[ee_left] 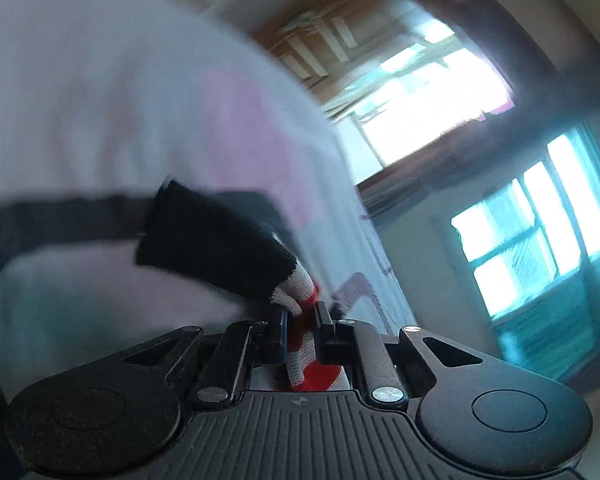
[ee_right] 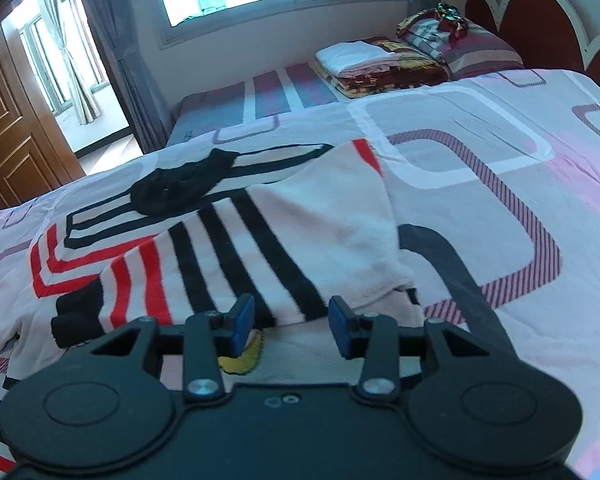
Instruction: Fold small clothes
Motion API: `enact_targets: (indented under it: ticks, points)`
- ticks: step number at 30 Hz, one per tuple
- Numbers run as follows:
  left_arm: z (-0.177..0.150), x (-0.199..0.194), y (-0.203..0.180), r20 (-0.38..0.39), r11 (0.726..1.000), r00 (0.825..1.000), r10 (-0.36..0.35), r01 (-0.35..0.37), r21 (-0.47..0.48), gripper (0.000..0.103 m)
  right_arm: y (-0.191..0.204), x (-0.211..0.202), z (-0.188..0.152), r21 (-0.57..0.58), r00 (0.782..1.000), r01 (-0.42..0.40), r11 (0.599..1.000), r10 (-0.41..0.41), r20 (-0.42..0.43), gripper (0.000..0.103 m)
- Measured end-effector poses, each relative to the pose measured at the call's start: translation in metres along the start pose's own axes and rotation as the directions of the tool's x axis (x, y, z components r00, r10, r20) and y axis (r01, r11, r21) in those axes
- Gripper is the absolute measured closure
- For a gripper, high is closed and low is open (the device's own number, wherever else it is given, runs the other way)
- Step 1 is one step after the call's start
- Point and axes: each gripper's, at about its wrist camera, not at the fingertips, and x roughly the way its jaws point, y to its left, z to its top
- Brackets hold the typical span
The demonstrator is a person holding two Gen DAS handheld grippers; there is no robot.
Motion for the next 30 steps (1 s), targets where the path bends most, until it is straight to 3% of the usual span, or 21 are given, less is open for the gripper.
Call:
enact_targets:
  ticks: [2, 4, 7, 11, 13, 16, 17, 18, 19, 20, 21, 22, 24, 28, 30]
  points:
    - [-0.002, -0.006, -0.035, 0.005, 0.990, 1.000, -0.024, 0.023, 0.139, 0.091, -0.007, -0.002, 0.000, 0.008, 1.000, 0.000, 1.000, 0.000, 0.006, 0.063]
    - [-0.015, -0.009, -0.087, -0.029, 0.944, 0.997, -0.065, 0.070, 0.322, 0.091, -0.014, -0.003, 0.000, 0.017, 1.000, -0.006, 1.000, 0.006, 0.008, 0.062]
    - [-0.065, -0.007, -0.170, -0.156, 0.819, 0.980, -0.120, 0.186, 0.543, 0.091, -0.025, -0.003, 0.002, 0.018, 1.000, -0.010, 1.000, 0.010, 0.024, 0.062]
    - [-0.146, 0.002, -0.247, -0.289, 0.699, 0.946, -0.144, 0.304, 0.647, 0.091, -0.040, -0.002, 0.010, 0.045, 0.999, -0.038, 0.998, 0.037, 0.035, 0.062]
    - [-0.188, 0.008, -0.275, -0.368, 0.657, 0.916, -0.160, 0.377, 0.652, 0.091, -0.049, -0.003, 0.013, 0.056, 0.998, -0.052, 0.997, 0.050, 0.041, 0.062]
    - [-0.260, 0.013, -0.296, -0.508, 0.598, 0.855, -0.102, 0.461, 0.656, 0.091, -0.062, -0.004, 0.016, 0.064, 0.998, -0.060, 0.996, 0.057, 0.039, 0.061]
    - [-0.286, 0.021, -0.301, -0.575, 0.557, 0.817, -0.044, 0.498, 0.665, 0.091, -0.066, -0.004, 0.016, 0.072, 0.997, -0.066, 0.995, 0.064, 0.032, 0.061]
    - [-0.305, 0.025, -0.303, -0.613, 0.524, 0.790, -0.004, 0.524, 0.672, 0.091, -0.070, -0.002, 0.016, 0.079, 0.997, -0.071, 0.994, 0.069, 0.023, 0.061]
    - [-0.321, 0.021, -0.306, -0.602, 0.475, 0.798, 0.017, 0.523, 0.708, 0.090, -0.073, -0.001, 0.016, 0.087, 0.997, -0.076, 0.993, 0.074, 0.018, 0.060]
    - [-0.328, 0.009, -0.309, -0.556, 0.423, 0.831, 0.005, 0.502, 0.754, 0.090, -0.075, 0.000, 0.015, 0.102, 0.996, -0.086, 0.991, 0.084, 0.015, 0.058]
    - [-0.330, 0.000, -0.311, -0.538, 0.391, 0.843, 0.010, 0.492, 0.778, 0.083, -0.077, 0.002, 0.015, 0.122, 0.995, -0.104, 0.987, 0.104, 0.010, 0.057]
    - [-0.324, -0.008, -0.313, -0.529, 0.390, 0.849, 0.003, 0.486, 0.782, 0.074, -0.078, 0.003, 0.015, 0.139, 0.992, -0.124, 0.983, 0.124, 0.008, 0.055]
    - [-0.297, -0.032, -0.307, -0.479, 0.419, 0.876, -0.045, 0.452, 0.787, 0.067, -0.076, 0.006, 0.015, 0.170, 0.984, -0.179, 0.969, 0.180, 0.011, 0.053]
    - [-0.223, -0.061, -0.269, -0.304, 0.449, 0.951, -0.063, 0.299, 0.842, 0.067, -0.060, 0.027, 0.019, 0.233, 0.947, -0.311, 0.921, 0.322, -0.008, 0.053]
    - [-0.186, -0.059, -0.243, -0.240, 0.436, 0.969, -0.049, 0.237, 0.868, 0.067, -0.048, 0.046, 0.020, 0.259, 0.933, -0.342, 0.903, 0.360, -0.025, 0.053]
